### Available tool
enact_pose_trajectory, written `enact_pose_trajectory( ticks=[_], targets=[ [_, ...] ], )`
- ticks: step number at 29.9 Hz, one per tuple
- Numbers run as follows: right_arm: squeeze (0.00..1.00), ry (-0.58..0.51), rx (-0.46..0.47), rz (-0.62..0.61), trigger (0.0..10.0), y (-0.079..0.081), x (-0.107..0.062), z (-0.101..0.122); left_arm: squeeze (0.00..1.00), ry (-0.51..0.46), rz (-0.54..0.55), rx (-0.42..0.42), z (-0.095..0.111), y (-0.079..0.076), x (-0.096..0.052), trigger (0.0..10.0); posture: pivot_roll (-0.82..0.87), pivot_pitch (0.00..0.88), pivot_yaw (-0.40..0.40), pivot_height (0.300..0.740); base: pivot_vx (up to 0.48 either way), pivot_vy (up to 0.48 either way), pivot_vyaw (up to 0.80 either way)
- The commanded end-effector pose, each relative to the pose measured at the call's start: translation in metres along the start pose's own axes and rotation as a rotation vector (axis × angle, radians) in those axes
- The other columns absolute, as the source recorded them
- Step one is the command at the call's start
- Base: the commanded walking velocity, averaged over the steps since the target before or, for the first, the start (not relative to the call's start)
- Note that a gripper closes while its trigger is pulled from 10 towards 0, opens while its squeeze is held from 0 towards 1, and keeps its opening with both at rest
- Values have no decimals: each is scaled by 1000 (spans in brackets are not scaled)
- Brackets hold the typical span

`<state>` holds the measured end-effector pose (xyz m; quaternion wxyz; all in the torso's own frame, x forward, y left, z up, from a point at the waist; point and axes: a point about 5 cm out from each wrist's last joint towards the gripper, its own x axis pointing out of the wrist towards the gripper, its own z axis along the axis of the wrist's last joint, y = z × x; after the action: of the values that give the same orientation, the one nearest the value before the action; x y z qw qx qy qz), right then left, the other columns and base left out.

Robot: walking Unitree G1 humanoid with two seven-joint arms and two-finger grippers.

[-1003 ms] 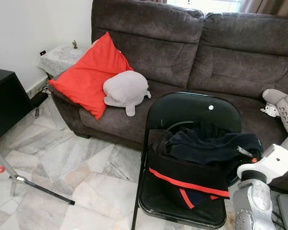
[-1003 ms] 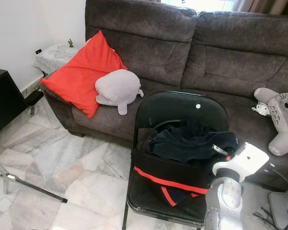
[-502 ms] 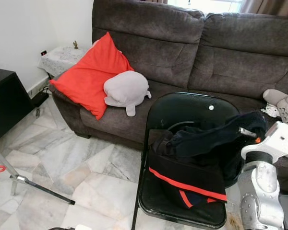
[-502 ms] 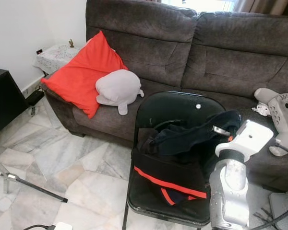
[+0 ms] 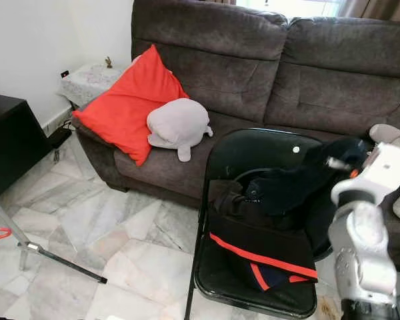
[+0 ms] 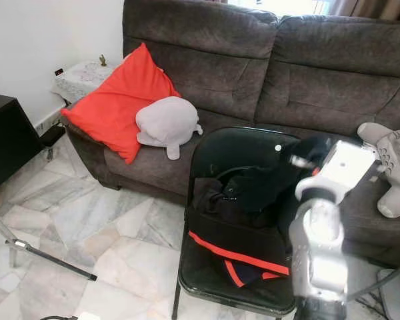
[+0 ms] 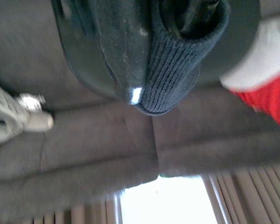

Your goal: Hang hanger

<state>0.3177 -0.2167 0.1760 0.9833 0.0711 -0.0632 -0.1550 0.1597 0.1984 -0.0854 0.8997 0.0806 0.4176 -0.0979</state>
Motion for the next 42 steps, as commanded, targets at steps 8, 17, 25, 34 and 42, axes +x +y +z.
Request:
enact_pose_trajectory(
  ticks=[8,17,25,34,42],
  targets=[
    [0,-13,-53,3,10000,4,0,2,0,23,-1,9,-3,0,0,10000,-41,45,20,740,0,0,82],
    [0,-126,-217,57,10000,17,-3,15,0,46,3,5,-7,-2,-1,10000,-36,48,18,740,0,0,794],
    [0,-192,-426,-39,10000,12,2,23,0,51,4,-1,-10,-3,-2,10000,-33,50,14,740,0,0,798],
    [0,-324,-585,-1,10000,37,5,39,0,65,5,-6,-14,-4,-3,10000,-28,51,12,740,0,0,800],
    [0,-558,-832,270,10000,82,-12,48,0,65,6,-8,-14,-5,-3,10000,-28,55,12,740,0,0,800]
  ],
)
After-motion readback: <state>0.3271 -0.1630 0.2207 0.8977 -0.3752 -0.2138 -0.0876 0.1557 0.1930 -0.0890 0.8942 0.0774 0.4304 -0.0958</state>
